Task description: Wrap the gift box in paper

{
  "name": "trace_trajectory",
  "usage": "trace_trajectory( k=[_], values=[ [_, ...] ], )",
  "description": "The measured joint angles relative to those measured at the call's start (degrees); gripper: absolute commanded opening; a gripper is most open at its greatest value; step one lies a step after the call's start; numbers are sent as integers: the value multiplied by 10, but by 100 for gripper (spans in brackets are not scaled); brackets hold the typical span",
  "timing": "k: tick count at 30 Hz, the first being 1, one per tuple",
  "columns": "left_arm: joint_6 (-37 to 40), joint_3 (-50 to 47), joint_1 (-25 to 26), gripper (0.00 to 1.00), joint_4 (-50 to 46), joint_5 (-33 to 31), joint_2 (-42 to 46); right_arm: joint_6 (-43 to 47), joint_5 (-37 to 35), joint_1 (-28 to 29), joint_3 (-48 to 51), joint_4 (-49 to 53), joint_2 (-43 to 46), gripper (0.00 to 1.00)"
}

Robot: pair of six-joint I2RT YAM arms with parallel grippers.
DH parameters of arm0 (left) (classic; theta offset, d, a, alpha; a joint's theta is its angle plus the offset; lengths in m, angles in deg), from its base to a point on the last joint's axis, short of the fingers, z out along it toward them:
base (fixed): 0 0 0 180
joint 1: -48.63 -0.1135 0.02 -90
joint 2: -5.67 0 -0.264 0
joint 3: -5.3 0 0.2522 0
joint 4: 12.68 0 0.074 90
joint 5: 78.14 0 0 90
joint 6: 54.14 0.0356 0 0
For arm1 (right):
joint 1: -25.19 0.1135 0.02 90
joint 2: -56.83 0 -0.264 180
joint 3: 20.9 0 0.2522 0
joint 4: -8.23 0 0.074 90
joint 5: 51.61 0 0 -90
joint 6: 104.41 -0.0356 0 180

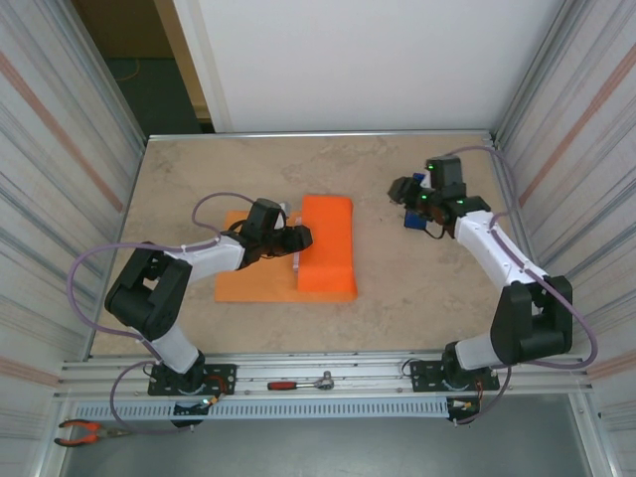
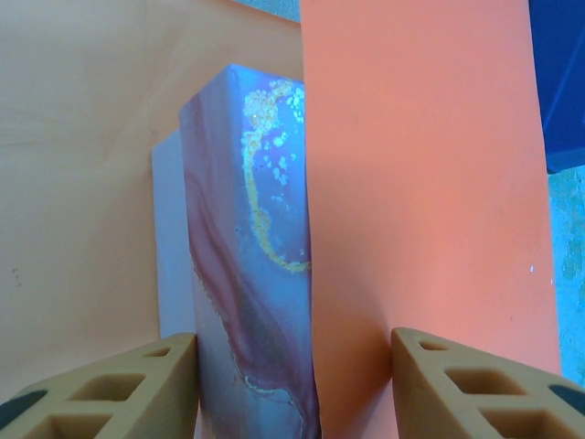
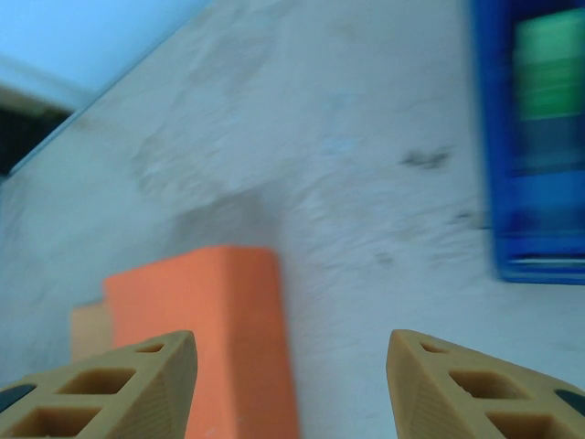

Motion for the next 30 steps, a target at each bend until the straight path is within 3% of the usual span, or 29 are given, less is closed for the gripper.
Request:
trace_trajectory(
  k=[3, 12, 21, 30],
  values=[
    [0, 0, 0, 53, 0, -1, 0, -1, 27, -69, 11, 0, -22, 55],
    [0, 0, 0, 53, -1, -4, 1, -7, 140, -177, 11, -44, -111, 49],
    [0, 0, 0, 52, -1, -4, 0, -16, 210, -194, 10, -83, -178, 45],
    [0, 0, 0, 52, -1, -4, 0, -19, 235, -191, 7, -115, -196, 42]
  ],
)
